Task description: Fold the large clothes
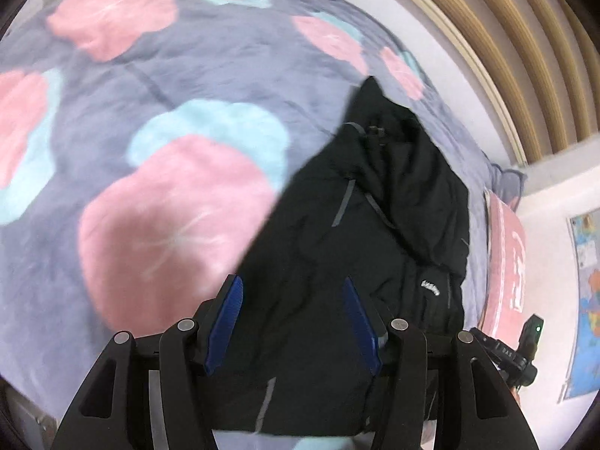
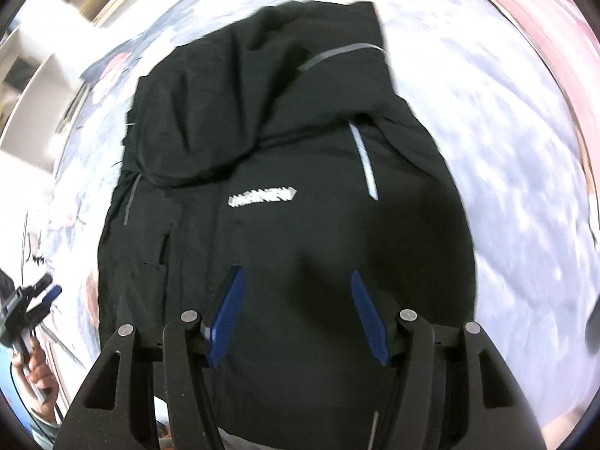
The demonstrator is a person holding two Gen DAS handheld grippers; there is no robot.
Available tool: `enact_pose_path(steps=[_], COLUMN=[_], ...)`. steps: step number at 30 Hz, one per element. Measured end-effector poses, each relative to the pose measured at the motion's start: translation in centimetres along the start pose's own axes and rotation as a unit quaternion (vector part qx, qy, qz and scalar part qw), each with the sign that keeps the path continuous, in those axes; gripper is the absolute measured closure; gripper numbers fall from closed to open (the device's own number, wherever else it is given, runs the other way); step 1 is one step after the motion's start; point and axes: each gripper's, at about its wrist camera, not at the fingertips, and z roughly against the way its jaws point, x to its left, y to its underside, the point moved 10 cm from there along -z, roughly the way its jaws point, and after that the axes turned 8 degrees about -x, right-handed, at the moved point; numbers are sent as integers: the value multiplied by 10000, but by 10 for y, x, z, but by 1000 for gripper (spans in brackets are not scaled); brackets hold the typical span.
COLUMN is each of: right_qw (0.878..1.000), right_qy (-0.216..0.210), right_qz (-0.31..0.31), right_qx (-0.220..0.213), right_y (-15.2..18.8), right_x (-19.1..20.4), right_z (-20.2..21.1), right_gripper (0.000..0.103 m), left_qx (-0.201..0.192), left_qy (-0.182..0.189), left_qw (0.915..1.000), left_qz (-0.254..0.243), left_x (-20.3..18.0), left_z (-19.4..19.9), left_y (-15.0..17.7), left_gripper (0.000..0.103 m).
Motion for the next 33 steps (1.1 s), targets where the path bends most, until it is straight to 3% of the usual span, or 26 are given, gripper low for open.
enact_pose_path(steps=[4, 10, 17, 21, 26, 29, 33], right_qw=[9994, 9976, 9968, 9966, 9965, 9956, 9937], right_qy=[111, 323, 475, 544, 645, 753, 802], right_qz=[-314, -575, -587, -554, -500, -537, -738], right_qx=[95, 231, 277, 292, 177, 154, 261], right_y=[22, 51, 66, 72, 73, 75, 87], right_x=[-19, -43, -60, -65, -77, -91, -112], right_z=[-2, -2, 6, 11, 27, 33, 35], right_gripper=[41, 41, 41, 41, 41, 41, 41], left_qx=[445, 1008, 1233, 1222, 1137, 1131, 1226], left_qy=[-16, 100, -185, 101, 1177, 1716, 1283], left_qw=[9986, 9941, 9912, 9911, 9862, 9784, 9840], left_qz=[297, 382, 442, 519, 266, 212, 182], left_x=[33, 49, 65, 57, 10, -12, -3], left_z=[-7, -32, -58, -61, -39, -31, -49], left_y=[22, 65, 97, 103, 104, 104, 111], left_gripper=[46, 46, 46, 46, 46, 46, 46])
